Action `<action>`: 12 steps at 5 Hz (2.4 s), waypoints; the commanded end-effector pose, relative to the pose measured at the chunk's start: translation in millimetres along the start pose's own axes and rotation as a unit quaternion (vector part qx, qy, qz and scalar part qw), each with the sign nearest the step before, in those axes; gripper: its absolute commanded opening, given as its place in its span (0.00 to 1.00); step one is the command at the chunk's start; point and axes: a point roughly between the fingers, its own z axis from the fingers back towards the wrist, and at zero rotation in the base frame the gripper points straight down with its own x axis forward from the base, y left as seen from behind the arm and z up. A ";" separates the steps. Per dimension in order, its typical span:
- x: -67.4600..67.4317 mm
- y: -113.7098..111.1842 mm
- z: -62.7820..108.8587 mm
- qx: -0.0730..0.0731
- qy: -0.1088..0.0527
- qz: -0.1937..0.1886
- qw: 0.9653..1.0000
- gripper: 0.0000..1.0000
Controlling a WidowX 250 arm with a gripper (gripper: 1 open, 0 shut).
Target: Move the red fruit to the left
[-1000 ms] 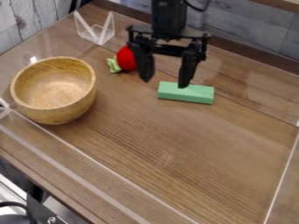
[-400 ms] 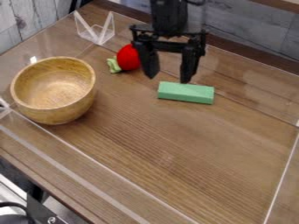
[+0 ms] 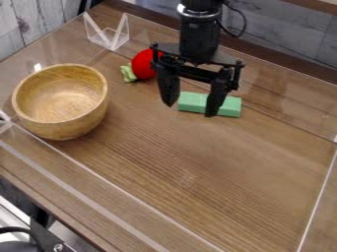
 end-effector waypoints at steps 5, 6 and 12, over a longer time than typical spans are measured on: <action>11.8 14.0 14.1 -0.028 -0.123 -0.017 0.992 1.00; 13.1 21.0 13.4 0.014 -0.148 -0.007 0.989 1.00; 0.4 -43.1 1.9 -0.076 -0.105 0.210 0.969 1.00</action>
